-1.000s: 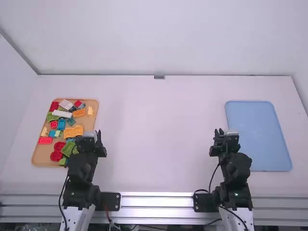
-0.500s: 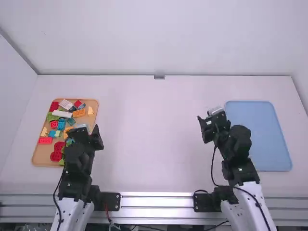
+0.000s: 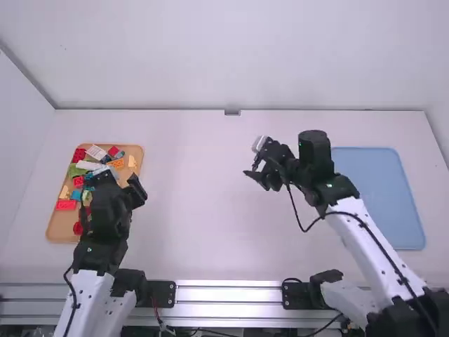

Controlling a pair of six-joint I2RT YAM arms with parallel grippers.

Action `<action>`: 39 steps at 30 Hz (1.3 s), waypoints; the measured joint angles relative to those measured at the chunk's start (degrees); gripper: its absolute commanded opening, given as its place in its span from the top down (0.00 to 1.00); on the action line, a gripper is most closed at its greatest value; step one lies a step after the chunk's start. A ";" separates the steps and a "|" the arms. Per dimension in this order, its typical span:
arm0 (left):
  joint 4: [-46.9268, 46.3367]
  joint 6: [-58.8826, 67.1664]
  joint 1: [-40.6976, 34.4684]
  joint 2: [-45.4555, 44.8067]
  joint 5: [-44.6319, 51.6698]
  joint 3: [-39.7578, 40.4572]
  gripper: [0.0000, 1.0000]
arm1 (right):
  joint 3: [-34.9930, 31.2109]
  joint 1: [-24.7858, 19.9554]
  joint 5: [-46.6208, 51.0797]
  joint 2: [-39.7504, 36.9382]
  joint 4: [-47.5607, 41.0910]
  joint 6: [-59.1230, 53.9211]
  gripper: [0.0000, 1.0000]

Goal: Assemble lego blocks to make yellow taxi

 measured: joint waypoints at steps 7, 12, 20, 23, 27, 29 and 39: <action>-7.43 -5.09 2.99 9.25 -3.61 10.40 0.14 | 9.60 3.08 -9.75 12.02 -1.92 -8.48 0.14; -8.92 -5.66 9.27 13.88 -1.09 13.20 0.09 | 13.92 3.65 -14.34 16.85 -2.95 -11.28 0.09; -13.49 -7.13 26.51 22.91 9.94 17.77 0.02 | 19.93 5.57 -19.06 24.83 -5.40 -15.74 0.03; -18.03 -7.80 28.24 29.05 12.63 21.90 0.01 | 21.29 6.03 -19.67 26.67 -5.55 -16.98 0.01; -24.83 -8.26 28.20 41.68 14.60 31.61 0.01 | 21.92 6.27 -20.26 27.30 -5.75 -17.94 0.01; -26.86 -8.68 28.20 45.35 14.71 34.51 0.01 | 21.99 6.27 -20.28 27.30 -5.75 -18.21 0.01; -34.29 -22.51 28.20 71.56 19.47 49.94 0.01 | 22.01 6.27 -20.33 27.30 -4.61 -18.53 0.01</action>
